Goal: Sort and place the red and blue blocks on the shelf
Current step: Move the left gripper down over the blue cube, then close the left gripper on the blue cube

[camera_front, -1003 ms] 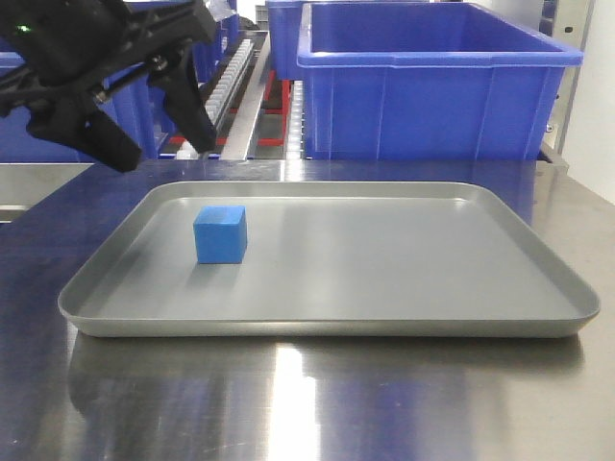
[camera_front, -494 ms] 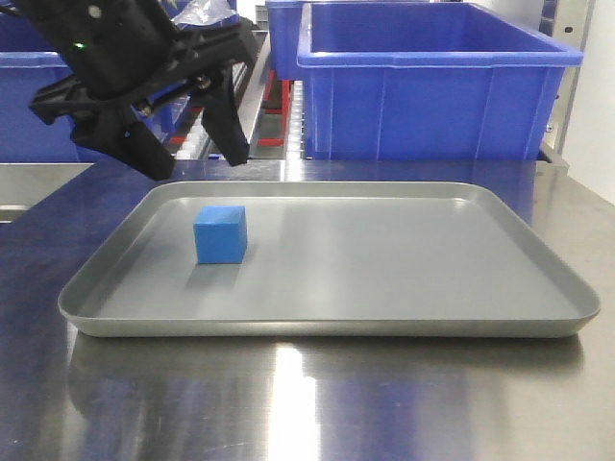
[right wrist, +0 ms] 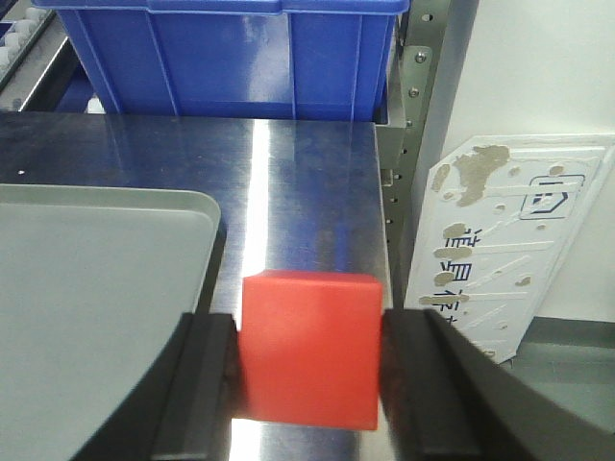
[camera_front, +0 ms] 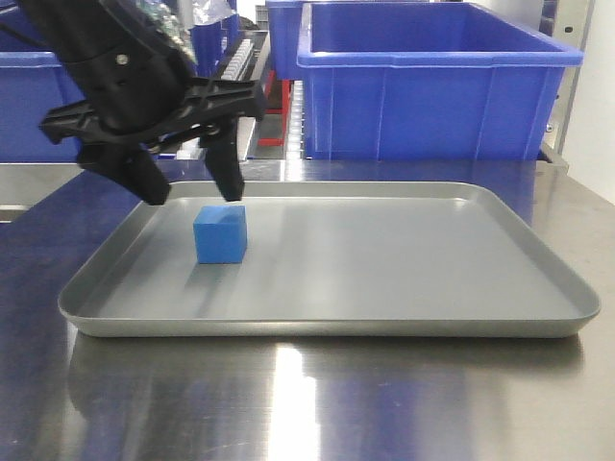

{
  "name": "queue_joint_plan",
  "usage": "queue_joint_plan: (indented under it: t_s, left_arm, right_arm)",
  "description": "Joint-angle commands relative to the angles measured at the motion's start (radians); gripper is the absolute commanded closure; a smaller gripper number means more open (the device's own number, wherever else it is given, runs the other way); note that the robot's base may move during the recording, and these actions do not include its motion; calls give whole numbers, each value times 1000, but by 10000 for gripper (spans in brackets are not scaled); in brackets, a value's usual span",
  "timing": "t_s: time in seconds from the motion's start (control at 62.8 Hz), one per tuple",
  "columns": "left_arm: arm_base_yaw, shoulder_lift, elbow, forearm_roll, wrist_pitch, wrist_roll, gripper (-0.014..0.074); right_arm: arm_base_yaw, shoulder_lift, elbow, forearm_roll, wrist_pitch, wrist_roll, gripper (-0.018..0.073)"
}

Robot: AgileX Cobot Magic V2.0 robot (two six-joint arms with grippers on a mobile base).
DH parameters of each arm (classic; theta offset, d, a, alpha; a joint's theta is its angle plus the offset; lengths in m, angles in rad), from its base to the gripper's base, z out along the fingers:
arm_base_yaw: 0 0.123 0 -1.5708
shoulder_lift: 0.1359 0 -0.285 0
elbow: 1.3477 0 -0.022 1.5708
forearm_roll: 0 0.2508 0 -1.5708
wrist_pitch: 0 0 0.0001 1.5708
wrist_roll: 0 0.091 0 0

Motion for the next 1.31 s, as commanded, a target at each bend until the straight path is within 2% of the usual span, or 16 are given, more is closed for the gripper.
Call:
queue_joint_plan:
  t_s: [0.0,0.302,1.29]
  left_arm:
    - [-19,-32,-55,3,-38,-14,93]
    - [-38,-15,-77,3,-38,-50,93]
    - [-38,55,-77,10,-35,-56,93]
  right_arm:
    - [-7,-1,-29,-8,-87,-5,510]
    - [-7,-1,-29,-8,-87,-5,510]
    - [-7,-1,-29,-8,-87,-5,510]
